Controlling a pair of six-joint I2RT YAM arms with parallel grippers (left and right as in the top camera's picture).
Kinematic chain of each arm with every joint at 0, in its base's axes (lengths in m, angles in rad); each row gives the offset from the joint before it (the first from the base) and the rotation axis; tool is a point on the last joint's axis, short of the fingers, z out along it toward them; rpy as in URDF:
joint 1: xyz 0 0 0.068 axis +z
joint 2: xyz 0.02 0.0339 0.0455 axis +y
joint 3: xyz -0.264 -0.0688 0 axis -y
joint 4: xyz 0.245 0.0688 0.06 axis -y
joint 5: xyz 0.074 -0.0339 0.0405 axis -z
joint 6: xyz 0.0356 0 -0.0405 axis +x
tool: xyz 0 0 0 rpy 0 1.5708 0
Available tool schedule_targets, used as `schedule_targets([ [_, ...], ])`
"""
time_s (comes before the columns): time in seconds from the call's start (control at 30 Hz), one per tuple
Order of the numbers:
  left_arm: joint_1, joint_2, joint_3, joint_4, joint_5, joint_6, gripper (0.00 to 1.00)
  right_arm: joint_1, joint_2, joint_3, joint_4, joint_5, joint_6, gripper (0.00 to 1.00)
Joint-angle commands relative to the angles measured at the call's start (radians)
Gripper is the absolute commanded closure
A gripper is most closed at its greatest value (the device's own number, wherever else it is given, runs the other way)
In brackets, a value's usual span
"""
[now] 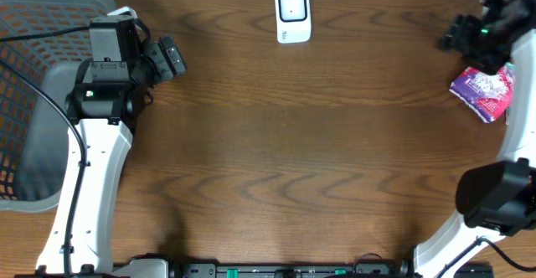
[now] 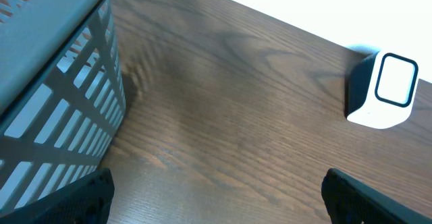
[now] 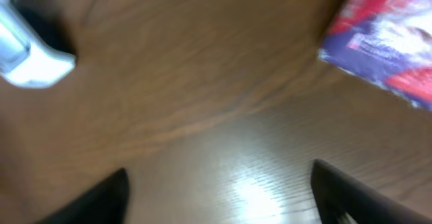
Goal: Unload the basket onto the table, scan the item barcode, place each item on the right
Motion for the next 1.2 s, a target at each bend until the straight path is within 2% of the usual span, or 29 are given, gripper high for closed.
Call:
schedule_targets([
  [0.0, 0.000, 0.005, 0.012, 0.000, -0.005, -0.002, 0.02, 0.064, -0.028, -0.003, -0.024, 0.040, -0.027, 0.01],
  [0.4, 0.000, 0.005, 0.012, 0.000, -0.005, -0.002, 0.02, 0.209, -0.158, -0.039, -0.106, 0.085, -0.023, 0.01],
  [0.5, 0.000, 0.005, 0.012, 0.000, -0.005, -0.002, 0.02, 0.272, -0.248, -0.145, -0.056, 0.159, -0.020, 0.01],
  [0.63, 0.000, 0.005, 0.012, 0.000, -0.005, -0.002, 0.02, 0.377, -0.409, -0.409, 0.100, 0.285, 0.022, 0.01],
  [0.8, 0.000, 0.005, 0.012, 0.000, -0.005, -0.002, 0.02, 0.493, -0.535, -0.700, 0.253, 0.294, -0.008, 0.01],
  [1.17, 0.000, 0.005, 0.012, 0.000, -0.005, -0.002, 0.02, 0.538, -0.538, -0.907, 0.254, 0.271, -0.008, 0.01],
])
